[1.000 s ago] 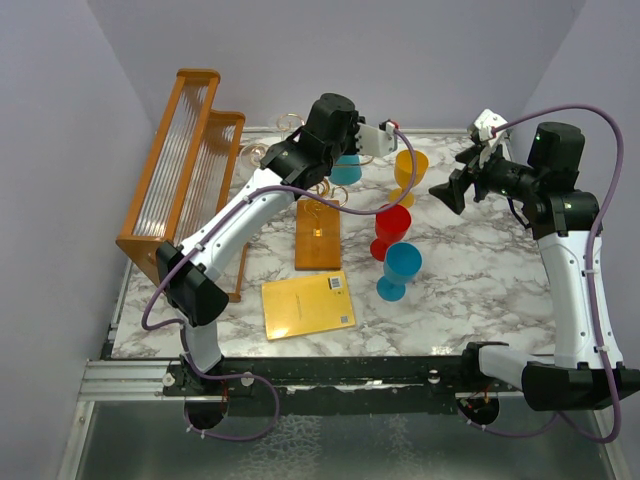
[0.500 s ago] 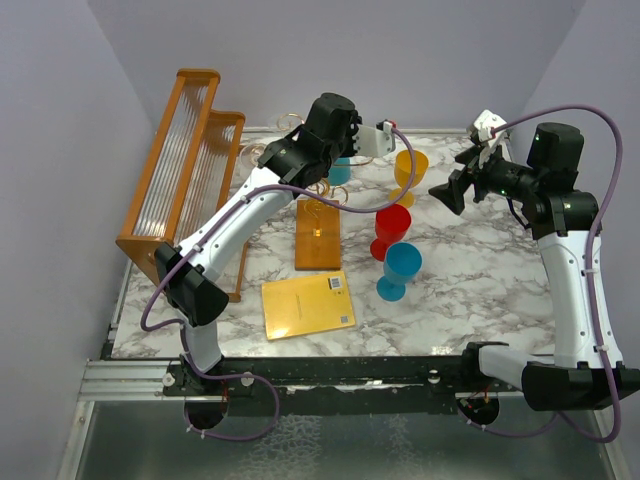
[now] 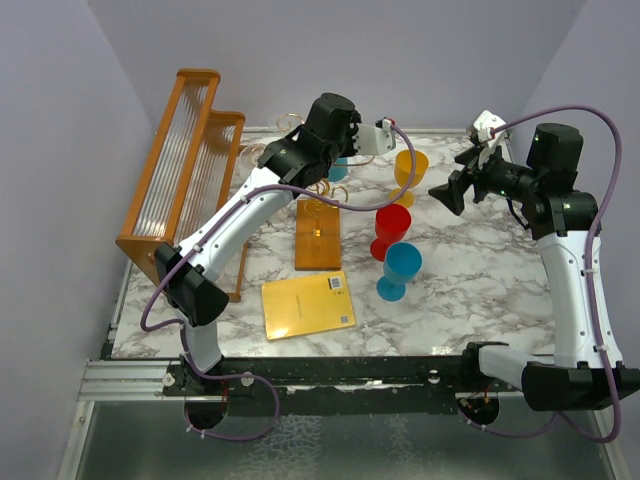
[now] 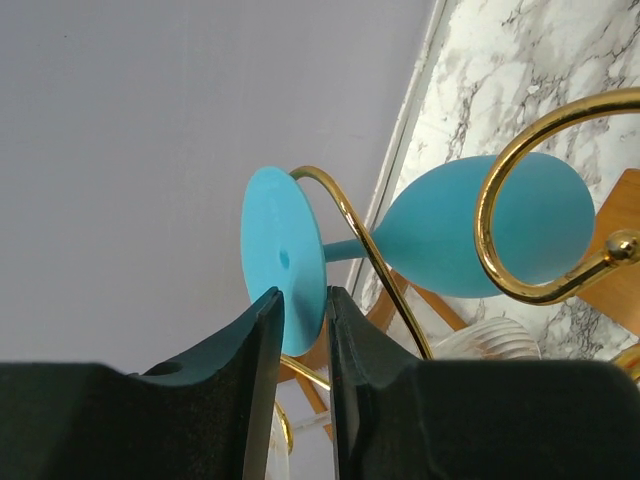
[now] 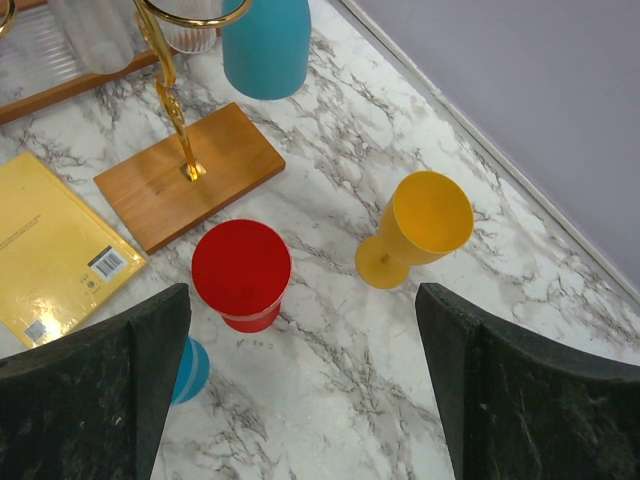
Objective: Place the wine glass upside down on the wine glass rack
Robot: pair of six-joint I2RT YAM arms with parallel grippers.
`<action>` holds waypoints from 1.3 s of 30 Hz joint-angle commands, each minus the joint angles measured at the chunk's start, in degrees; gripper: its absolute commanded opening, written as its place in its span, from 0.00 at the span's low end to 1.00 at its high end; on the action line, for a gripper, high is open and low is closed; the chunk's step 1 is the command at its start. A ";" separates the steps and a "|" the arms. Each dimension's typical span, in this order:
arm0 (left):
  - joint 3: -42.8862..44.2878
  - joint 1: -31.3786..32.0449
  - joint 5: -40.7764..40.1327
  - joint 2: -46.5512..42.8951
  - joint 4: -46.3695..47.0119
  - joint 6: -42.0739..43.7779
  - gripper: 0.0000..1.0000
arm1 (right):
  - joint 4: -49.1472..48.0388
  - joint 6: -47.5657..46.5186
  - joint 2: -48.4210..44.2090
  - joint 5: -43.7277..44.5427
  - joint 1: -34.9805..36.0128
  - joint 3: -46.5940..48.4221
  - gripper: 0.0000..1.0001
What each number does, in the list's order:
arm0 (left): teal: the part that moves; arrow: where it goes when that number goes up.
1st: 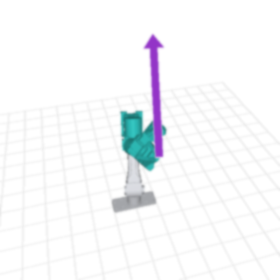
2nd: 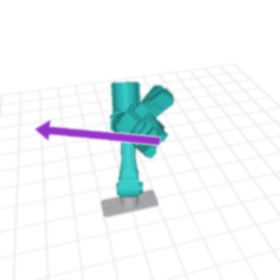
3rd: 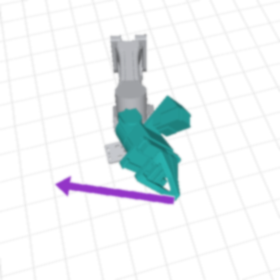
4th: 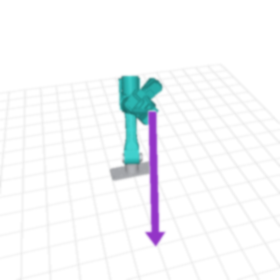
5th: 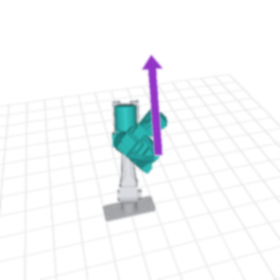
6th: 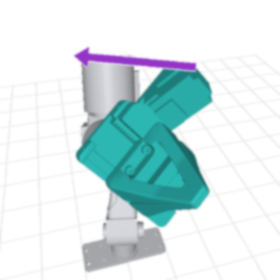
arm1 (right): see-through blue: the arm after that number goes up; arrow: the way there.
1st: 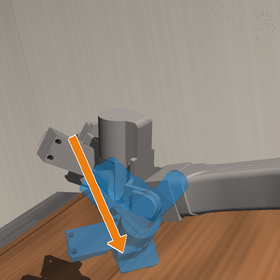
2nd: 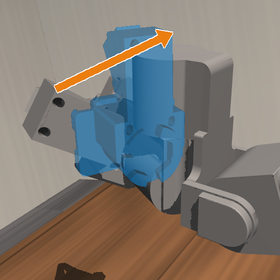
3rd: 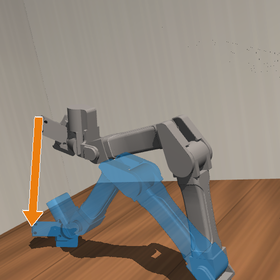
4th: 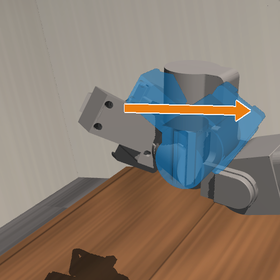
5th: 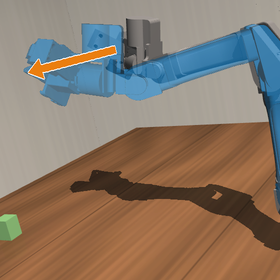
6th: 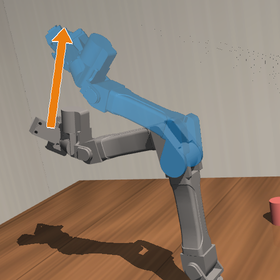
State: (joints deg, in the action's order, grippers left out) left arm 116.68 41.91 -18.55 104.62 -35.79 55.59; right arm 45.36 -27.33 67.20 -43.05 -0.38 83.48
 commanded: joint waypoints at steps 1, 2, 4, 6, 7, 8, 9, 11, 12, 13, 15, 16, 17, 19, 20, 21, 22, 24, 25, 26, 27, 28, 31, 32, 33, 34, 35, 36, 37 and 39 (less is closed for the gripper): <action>1.80 0.28 1.22 -1.82 -0.14 -2.43 0.28 | -1.69 -0.62 -1.00 -1.25 -0.23 -0.57 0.94; 1.79 0.20 1.31 -2.06 0.04 -2.74 0.29 | -1.76 -0.62 -0.97 -1.18 -0.24 -0.60 0.94; 1.83 0.28 1.85 -2.35 0.26 -3.42 0.31 | -1.77 -0.63 -1.02 -1.08 -0.23 -0.64 0.94; 1.84 0.21 2.50 -2.71 0.36 -4.09 0.34 | -1.75 -0.63 -1.06 -1.07 -0.23 -0.56 0.94; 1.77 0.22 2.85 -2.93 0.33 -4.39 0.35 | -1.76 -0.64 -1.02 -1.07 -0.23 -0.54 0.94; 1.69 0.26 3.22 -3.12 0.27 -4.57 0.37 | -1.72 -0.62 -1.02 -1.07 -0.23 -0.59 0.94; 1.58 0.23 3.59 -3.31 0.11 -4.61 0.38 | -1.80 -0.69 -1.02 -1.07 -0.23 -0.67 0.94; 1.46 0.26 4.00 -3.57 0.08 -4.73 0.40 | -1.77 -0.62 -1.00 -1.07 -0.23 -0.73 0.94; 1.38 0.23 4.04 -3.73 -0.01 -4.88 0.41 | -1.83 -0.63 -1.06 -1.07 -0.23 -0.82 0.94; 1.41 0.17 4.12 -3.84 0.02 -5.03 0.42 | -1.81 -0.62 -1.11 -1.01 -0.23 -0.82 0.94; 1.50 0.23 4.41 -4.22 -0.18 -5.43 0.44 | -1.86 -0.62 -1.11 -1.05 -0.24 -0.86 0.94; 1.45 0.24 4.66 -4.37 -0.20 -5.74 0.45 | -1.86 -0.66 -1.11 -0.99 -0.23 -0.91 0.94; 1.46 0.12 4.97 -4.62 -0.32 -6.08 0.45 | -1.86 -0.67 -1.11 -0.99 -0.23 -0.89 0.94; 1.45 0.23 5.79 -5.24 -0.56 -6.84 0.47 | -2.00 -0.67 -1.12 -0.99 -0.23 -1.02 0.94; 1.46 0.19 6.21 -5.56 -0.68 -7.18 0.47 | -2.10 -0.64 -1.04 -0.92 -0.23 -1.10 0.94; 1.49 0.19 6.73 -5.87 -0.87 -7.44 0.48 | -2.24 -0.62 -1.06 -0.83 -0.23 -1.27 0.94; 1.45 0.21 7.21 -6.24 -1.21 -7.66 0.48 | -2.43 -0.55 -1.02 -0.75 -0.23 -1.44 0.94; 1.36 0.19 8.38 -6.95 -2.12 -8.05 0.50 | -2.76 -0.39 -0.93 -0.48 -0.23 -1.58 0.94; 1.30 0.19 8.95 -7.05 -2.40 -8.35 0.50 | -2.93 -0.27 -0.85 -0.21 -0.23 -1.71 0.94; 1.31 0.19 9.60 -7.06 -2.72 -8.84 0.51 | -3.10 -0.02 -0.84 0.18 -0.23 -1.66 0.94; 1.28 0.19 10.23 -8.70 -3.03 -9.41 0.52 | -3.28 0.17 -0.72 0.48 -0.23 -1.66 0.94; 1.37 0.19 10.91 -9.33 -3.32 -10.05 0.52 | -3.39 0.34 -0.63 0.77 -0.24 -1.54 0.94; 2.05 0.12 13.12 -10.56 -4.63 -12.82 0.54 | -3.68 0.76 -0.34 1.28 -0.23 -1.37 0.94; 2.44 0.10 13.93 -10.91 -5.09 -14.52 0.54 | -3.82 0.96 -0.32 1.44 -0.23 -1.39 0.94; 2.70 -0.04 14.76 -11.32 -5.42 -16.08 0.54 | -3.94 1.12 -0.31 1.66 -0.23 -1.35 0.94; 2.94 -0.26 15.69 -11.73 -5.88 -17.92 0.55 | -4.03 1.26 -0.38 1.98 -0.24 -1.37 0.94; 3.22 -0.45 16.60 -12.09 -6.20 -19.81 0.55 | -4.17 1.38 -0.42 2.29 -0.23 -1.39 0.94; 3.28 -0.57 17.26 -12.52 -6.42 -21.84 0.55 | -4.46 1.52 -0.47 2.87 -0.23 -1.39 0.94; 3.29 -0.68 17.32 -12.99 -6.23 -23.90 0.56 | -4.68 1.74 -0.55 3.50 -0.28 -1.43 0.94; 3.06 -0.77 16.03 -13.94 -5.04 -27.29 0.62 | -5.32 2.22 -0.58 5.28 -0.23 -1.48 0.94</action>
State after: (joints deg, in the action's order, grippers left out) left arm 118.30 41.58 -4.86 93.86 -41.25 37.91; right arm 43.09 -26.61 67.16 -41.80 -0.38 82.17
